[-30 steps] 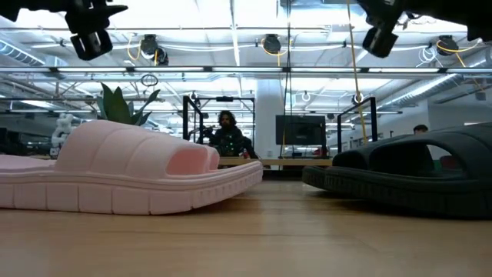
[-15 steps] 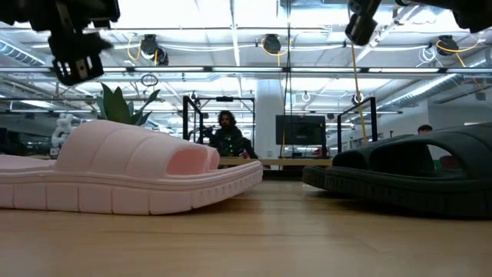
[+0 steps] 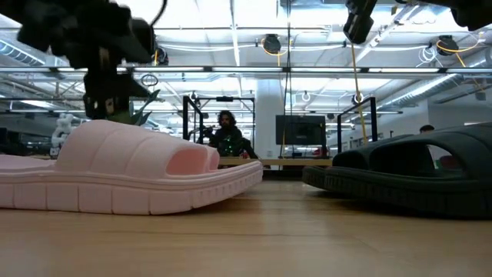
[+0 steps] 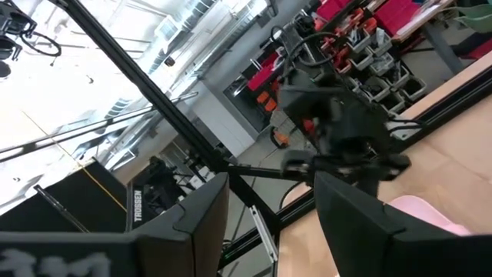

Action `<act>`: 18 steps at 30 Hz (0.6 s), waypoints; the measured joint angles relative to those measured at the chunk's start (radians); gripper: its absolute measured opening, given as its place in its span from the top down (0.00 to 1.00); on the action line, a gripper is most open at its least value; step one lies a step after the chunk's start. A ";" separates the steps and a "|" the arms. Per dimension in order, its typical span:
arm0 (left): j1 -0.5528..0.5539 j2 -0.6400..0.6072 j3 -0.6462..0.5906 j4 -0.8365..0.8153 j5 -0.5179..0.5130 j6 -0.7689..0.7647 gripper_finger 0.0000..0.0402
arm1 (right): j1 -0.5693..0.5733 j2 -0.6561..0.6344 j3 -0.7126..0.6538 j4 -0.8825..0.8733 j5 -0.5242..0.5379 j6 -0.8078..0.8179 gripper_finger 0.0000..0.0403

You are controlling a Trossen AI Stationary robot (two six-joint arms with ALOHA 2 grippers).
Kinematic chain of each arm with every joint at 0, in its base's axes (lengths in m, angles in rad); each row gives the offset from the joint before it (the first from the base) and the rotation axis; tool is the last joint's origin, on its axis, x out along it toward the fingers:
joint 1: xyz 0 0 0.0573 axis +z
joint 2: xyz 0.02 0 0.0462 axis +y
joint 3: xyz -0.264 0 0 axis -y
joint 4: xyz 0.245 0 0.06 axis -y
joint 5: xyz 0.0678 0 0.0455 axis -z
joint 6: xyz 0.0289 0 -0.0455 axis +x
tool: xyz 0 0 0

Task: Pick and place slides into the shelf
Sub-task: Put the top pink slide on the shelf

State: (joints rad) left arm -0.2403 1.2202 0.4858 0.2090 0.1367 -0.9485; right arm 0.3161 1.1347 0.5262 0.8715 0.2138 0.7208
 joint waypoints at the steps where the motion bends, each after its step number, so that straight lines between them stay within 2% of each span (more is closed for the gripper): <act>1: 0.010 0.019 0.000 -0.004 0.017 -0.038 0.55 | 0.000 0.000 0.000 0.000 0.000 0.000 0.54; 6: 0.047 0.098 0.000 0.005 0.047 -0.202 0.55 | 0.001 0.000 0.000 0.000 -0.004 -0.004 0.54; 11: 0.078 0.120 0.000 0.114 0.025 -0.239 0.55 | 0.019 0.000 0.000 0.000 -0.005 -0.011 0.54; 18: 0.102 0.121 -0.001 0.023 -0.025 -0.263 0.55 | 0.048 0.000 0.000 0.017 -0.005 -0.030 0.54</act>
State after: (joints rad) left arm -0.1384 1.3407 0.4847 0.2324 0.1120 -1.2111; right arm 0.3641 1.1347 0.5262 0.8887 0.2086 0.6907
